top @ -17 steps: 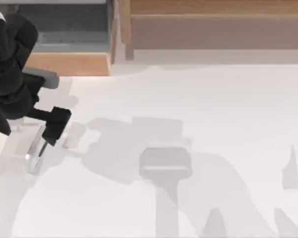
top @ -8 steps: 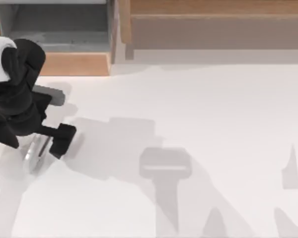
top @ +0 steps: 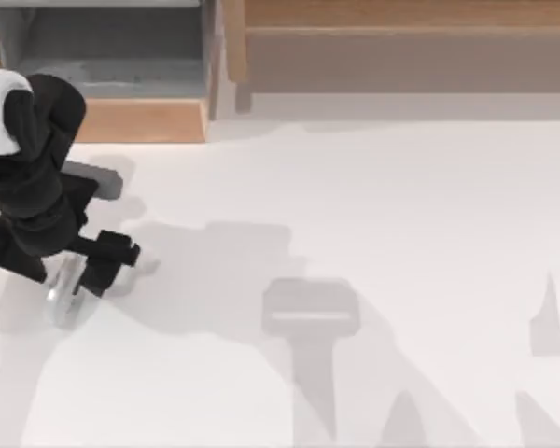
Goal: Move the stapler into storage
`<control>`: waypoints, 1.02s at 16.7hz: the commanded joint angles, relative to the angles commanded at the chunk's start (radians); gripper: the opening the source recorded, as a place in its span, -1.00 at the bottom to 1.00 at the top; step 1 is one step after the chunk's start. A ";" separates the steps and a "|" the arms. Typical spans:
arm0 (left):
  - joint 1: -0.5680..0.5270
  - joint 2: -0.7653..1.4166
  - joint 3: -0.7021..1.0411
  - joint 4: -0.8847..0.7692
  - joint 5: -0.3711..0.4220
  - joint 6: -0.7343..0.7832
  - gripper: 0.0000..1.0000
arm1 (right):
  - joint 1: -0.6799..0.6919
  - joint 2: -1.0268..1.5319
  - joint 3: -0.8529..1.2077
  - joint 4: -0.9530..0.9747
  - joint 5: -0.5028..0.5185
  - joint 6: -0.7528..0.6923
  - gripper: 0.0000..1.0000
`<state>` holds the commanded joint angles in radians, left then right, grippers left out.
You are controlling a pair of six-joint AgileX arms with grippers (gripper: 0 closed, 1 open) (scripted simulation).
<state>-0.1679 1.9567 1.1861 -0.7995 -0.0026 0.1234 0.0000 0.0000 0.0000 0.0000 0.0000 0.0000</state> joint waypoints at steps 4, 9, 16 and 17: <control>0.000 0.000 0.000 0.000 0.000 0.000 -0.51 | 0.000 0.000 0.000 0.000 0.000 0.000 1.00; 0.000 0.000 0.000 0.000 0.000 0.000 -1.00 | 0.000 0.000 0.000 0.000 0.000 0.000 1.00; 0.001 -0.001 0.000 0.000 0.000 0.001 -1.00 | 0.000 0.000 0.000 0.000 0.000 0.000 1.00; 0.001 -0.002 0.002 -0.004 0.000 0.001 -1.00 | 0.000 0.000 0.000 0.000 0.000 0.000 1.00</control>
<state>-0.1672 1.9544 1.1885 -0.8035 -0.0031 0.1245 0.0000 0.0000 0.0000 0.0000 0.0000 0.0000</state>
